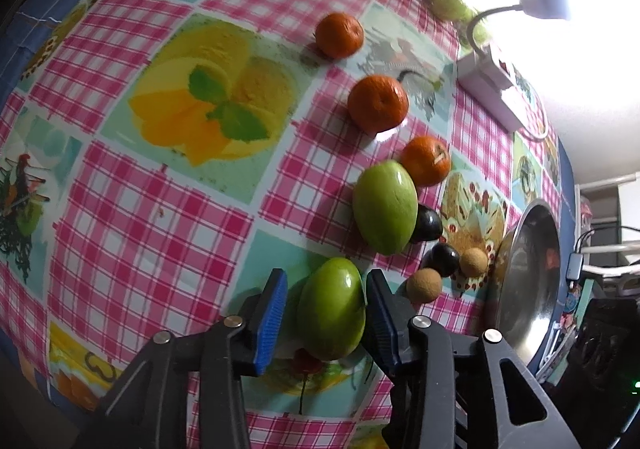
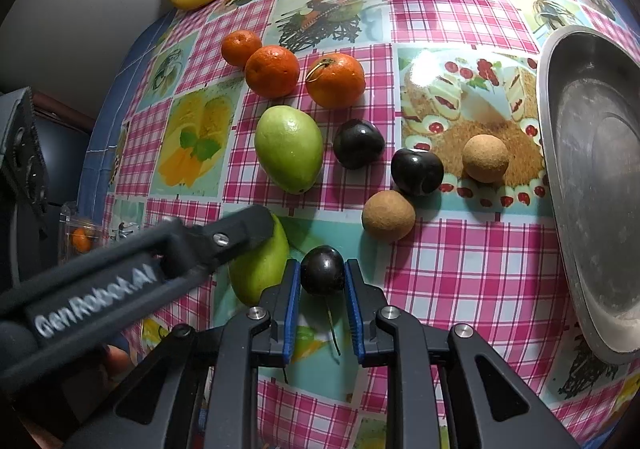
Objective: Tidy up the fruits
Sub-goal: 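Grasp the green apple with the left gripper while the right gripper grasps a dark plum, then carry the green apple and dark plum over the steel bowl with both grippers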
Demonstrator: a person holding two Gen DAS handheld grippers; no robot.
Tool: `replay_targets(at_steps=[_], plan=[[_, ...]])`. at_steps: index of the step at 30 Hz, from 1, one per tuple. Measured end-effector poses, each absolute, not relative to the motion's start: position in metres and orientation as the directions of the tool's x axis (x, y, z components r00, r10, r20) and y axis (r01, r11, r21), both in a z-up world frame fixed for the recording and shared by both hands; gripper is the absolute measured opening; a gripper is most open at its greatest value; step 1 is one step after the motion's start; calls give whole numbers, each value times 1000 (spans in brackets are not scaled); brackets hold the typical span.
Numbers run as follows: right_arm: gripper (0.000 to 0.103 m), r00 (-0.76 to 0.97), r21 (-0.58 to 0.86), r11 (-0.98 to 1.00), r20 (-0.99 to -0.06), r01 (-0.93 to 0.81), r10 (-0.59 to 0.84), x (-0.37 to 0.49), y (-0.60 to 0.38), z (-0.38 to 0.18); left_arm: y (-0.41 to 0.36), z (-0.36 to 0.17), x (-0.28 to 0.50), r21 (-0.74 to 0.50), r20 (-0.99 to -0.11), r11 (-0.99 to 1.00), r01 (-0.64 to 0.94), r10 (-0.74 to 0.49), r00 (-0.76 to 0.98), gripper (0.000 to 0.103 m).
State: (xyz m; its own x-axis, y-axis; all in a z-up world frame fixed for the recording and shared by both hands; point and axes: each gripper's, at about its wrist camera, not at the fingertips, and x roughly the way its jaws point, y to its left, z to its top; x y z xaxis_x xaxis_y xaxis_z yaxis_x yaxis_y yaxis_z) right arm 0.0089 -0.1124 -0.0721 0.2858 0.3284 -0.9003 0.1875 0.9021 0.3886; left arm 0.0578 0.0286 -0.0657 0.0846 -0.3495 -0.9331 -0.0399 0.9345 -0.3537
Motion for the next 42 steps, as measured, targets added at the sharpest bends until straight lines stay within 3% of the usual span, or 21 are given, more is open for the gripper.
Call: replay_targets(at_steps=[9,20,31,42], plan=[[23,284,398,897,-897,193,337,6,-115,-72,24,-70,54,-349,-935,937,-28,-346,73,39],[23,305,396,898,-894,193,329,-2,-122,-62,34,-56,54,-348,-932,937,-35,-341,119,39],[23,375,342,905,-897,255,233,-8,-154,-39,24,-29,59,-298,-940,954,15,-297,168,39],[23,417,250,848,-908,468,37,-32,-231,-26,-38,-9,54,-239,-947,961,139,-262,186,39]])
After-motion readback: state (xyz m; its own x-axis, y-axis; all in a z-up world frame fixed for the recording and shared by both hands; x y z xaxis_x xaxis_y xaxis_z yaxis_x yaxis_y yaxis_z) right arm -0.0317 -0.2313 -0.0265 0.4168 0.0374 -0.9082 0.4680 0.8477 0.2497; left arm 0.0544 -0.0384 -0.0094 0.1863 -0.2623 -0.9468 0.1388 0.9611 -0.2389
